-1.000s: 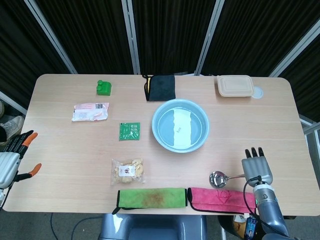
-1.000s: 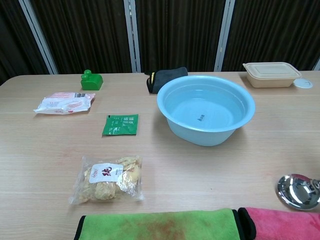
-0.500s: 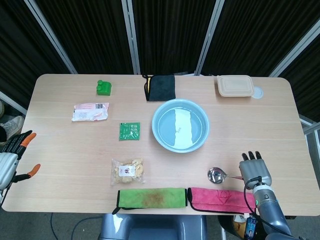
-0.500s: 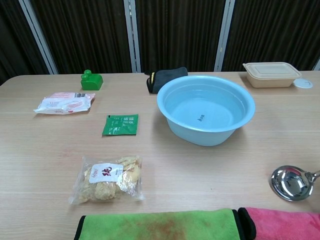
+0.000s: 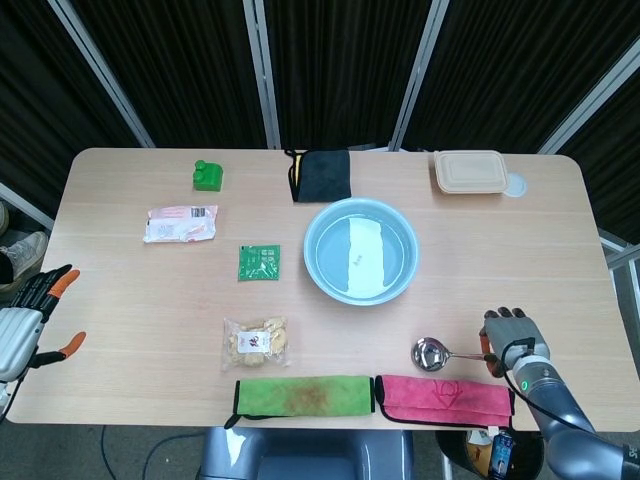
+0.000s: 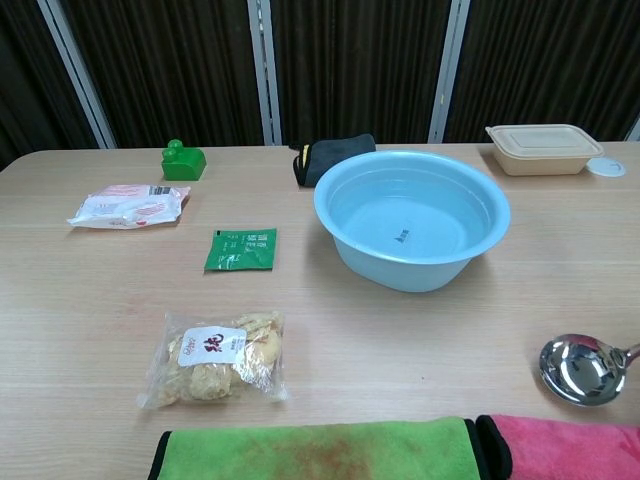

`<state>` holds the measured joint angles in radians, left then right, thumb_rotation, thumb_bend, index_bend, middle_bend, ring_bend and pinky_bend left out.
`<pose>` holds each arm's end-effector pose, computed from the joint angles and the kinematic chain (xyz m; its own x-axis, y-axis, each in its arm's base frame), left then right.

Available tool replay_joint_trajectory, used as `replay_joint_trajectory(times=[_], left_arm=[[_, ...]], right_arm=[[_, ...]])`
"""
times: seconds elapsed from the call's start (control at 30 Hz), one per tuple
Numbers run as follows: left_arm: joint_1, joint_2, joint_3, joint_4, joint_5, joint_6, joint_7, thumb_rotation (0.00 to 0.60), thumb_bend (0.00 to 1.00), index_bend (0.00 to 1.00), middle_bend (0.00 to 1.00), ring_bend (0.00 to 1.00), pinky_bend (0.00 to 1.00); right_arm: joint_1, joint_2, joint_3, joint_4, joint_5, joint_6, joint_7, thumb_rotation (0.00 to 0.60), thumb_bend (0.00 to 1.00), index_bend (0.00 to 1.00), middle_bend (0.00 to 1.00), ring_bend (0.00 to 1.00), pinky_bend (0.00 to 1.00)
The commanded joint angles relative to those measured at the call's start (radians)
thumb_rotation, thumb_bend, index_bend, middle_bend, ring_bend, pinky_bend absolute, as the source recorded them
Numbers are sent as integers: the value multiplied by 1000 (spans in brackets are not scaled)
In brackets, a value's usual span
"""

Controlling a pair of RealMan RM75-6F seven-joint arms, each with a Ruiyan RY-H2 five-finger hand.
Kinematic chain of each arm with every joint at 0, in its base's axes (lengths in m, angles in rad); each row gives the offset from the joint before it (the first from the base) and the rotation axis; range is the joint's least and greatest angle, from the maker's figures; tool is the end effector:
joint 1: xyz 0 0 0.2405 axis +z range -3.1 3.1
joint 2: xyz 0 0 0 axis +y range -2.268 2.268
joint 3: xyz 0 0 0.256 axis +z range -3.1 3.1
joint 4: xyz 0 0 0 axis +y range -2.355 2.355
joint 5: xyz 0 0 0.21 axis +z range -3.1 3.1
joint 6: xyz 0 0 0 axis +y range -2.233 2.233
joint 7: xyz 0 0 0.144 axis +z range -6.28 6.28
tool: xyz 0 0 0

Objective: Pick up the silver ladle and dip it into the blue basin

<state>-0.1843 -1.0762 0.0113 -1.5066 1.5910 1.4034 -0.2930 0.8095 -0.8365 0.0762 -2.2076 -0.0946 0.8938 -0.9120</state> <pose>-0.3163 0.2007 0.1607 0.2854 0.1260 0.9501 0.9527 -0.1458 -0.2668 -0.2026 -0.2619 0.1254 0.4332 -0.7133 0.5509 -0.7723 0.0213 0.6349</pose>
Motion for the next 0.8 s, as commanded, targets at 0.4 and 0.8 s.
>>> replay_joint_trajectory(times=[0.4,0.8], left_arm=[[1,-13,-1,-10,-13,-5,48,600,311,0,0,0,0],[-3,-24,-7,-14,-38,-25,80,600,311,0,0,0,0]], right_arm=[[194,248,2,198,185,-439,213,600,537,744,106,0,0],[376,279,-76,228,206,-502,288,600,536,745,106,0,0]])
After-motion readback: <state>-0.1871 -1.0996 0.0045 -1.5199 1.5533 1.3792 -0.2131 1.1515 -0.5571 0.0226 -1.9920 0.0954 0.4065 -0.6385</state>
